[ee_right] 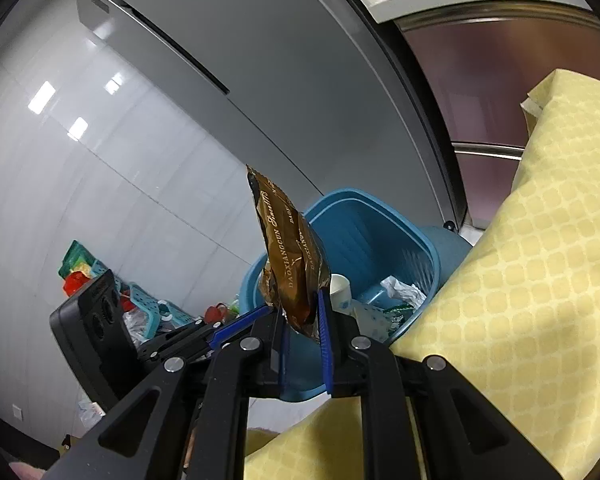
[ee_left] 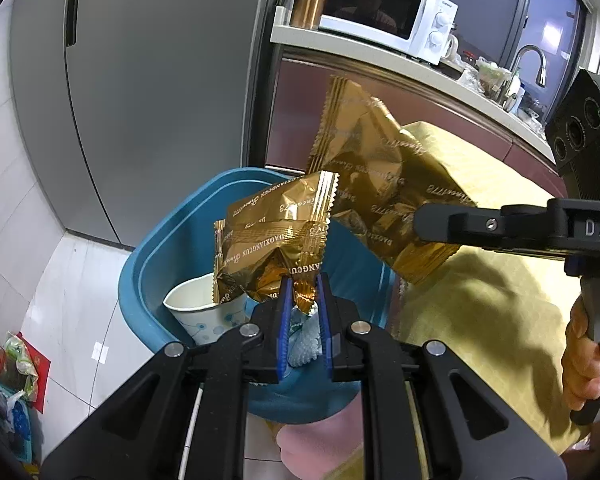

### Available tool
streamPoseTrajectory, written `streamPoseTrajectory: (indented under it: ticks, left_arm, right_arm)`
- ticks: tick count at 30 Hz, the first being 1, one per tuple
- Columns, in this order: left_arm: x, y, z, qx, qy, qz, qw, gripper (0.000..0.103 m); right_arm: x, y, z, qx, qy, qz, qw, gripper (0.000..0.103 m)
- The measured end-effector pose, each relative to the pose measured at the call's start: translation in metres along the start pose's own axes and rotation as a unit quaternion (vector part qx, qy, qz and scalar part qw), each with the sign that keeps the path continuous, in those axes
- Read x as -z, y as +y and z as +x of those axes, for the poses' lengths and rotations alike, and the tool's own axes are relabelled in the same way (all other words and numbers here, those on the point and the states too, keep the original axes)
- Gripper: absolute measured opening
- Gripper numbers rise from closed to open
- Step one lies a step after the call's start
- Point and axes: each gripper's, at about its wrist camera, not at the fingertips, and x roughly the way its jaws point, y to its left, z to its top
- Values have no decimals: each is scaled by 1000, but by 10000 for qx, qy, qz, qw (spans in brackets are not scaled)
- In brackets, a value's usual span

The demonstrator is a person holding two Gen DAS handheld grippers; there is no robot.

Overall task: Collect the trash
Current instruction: 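Lower both wrappers into the teal bin and open both grippers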

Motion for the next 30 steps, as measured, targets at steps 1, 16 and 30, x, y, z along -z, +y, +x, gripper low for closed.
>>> streamPoseTrajectory:
  ticks: [1,16,30]
  left_arm:
    - [0,0,3,9,21,-1,10000,14]
    - [-1,2,40,59,300,-215,9993,17]
    - [3,-8,23,126,45,-196,9997,29]
  right_arm:
    - [0,1,3,32,21,11,10000,12]
    - [-2,11,25,478,151,-54,9987,17]
    - [6,9,-9,513,-31,-295,9982,33]
